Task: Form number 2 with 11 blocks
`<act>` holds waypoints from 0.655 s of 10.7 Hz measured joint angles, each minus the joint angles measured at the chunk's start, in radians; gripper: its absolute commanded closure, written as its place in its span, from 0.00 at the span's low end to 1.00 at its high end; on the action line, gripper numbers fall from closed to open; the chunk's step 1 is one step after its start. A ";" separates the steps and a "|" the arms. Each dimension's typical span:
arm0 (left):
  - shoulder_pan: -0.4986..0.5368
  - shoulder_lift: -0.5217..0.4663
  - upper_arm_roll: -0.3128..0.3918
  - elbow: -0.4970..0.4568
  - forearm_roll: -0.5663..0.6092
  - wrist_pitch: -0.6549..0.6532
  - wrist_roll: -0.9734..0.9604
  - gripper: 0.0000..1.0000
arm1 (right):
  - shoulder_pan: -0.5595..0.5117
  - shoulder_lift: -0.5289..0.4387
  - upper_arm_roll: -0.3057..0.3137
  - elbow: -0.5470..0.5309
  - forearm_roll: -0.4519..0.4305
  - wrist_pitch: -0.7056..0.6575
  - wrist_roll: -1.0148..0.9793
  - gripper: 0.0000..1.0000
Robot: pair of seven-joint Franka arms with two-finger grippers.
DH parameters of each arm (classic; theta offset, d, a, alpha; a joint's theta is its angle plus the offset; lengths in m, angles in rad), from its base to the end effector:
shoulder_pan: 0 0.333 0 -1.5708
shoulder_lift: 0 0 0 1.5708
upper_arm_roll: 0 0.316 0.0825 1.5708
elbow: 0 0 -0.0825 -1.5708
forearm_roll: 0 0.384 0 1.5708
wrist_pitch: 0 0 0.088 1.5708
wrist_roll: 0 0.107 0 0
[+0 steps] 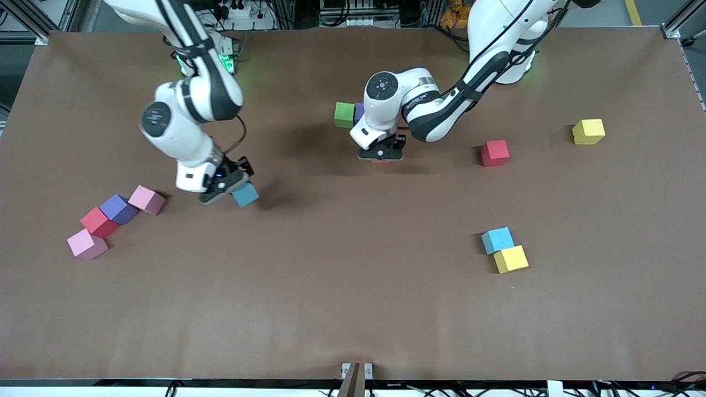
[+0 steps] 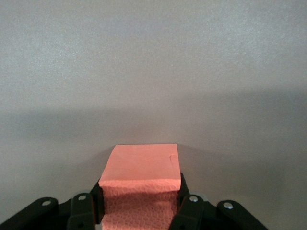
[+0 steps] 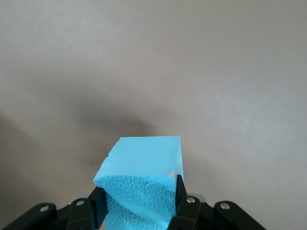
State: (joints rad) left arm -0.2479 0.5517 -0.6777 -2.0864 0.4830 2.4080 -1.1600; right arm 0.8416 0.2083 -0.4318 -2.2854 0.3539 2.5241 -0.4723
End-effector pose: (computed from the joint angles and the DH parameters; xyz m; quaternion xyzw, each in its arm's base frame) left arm 0.3471 -0.4573 0.2041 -0.9986 0.0406 0.0280 0.0163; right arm 0.4928 0.2097 0.2746 -0.9517 -0.2992 -0.0319 0.0618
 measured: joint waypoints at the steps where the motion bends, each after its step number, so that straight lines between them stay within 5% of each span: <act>1: 0.001 0.000 -0.001 -0.001 0.000 0.000 0.000 0.83 | 0.039 0.026 0.001 0.018 0.000 0.000 -0.003 0.65; 3: 0.002 0.000 -0.001 -0.002 0.000 0.001 0.000 0.00 | 0.121 0.073 0.004 0.047 0.000 0.000 -0.066 0.66; 7: 0.004 0.001 -0.002 -0.015 0.000 0.001 -0.003 0.00 | 0.157 0.129 0.001 0.087 0.000 -0.001 -0.337 0.66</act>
State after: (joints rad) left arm -0.2438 0.5527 -0.6793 -2.1012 0.4830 2.4087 -1.1625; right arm 0.9984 0.3376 -0.4308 -2.1984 0.3542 2.5234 -0.8098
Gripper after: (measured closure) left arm 0.075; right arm 0.445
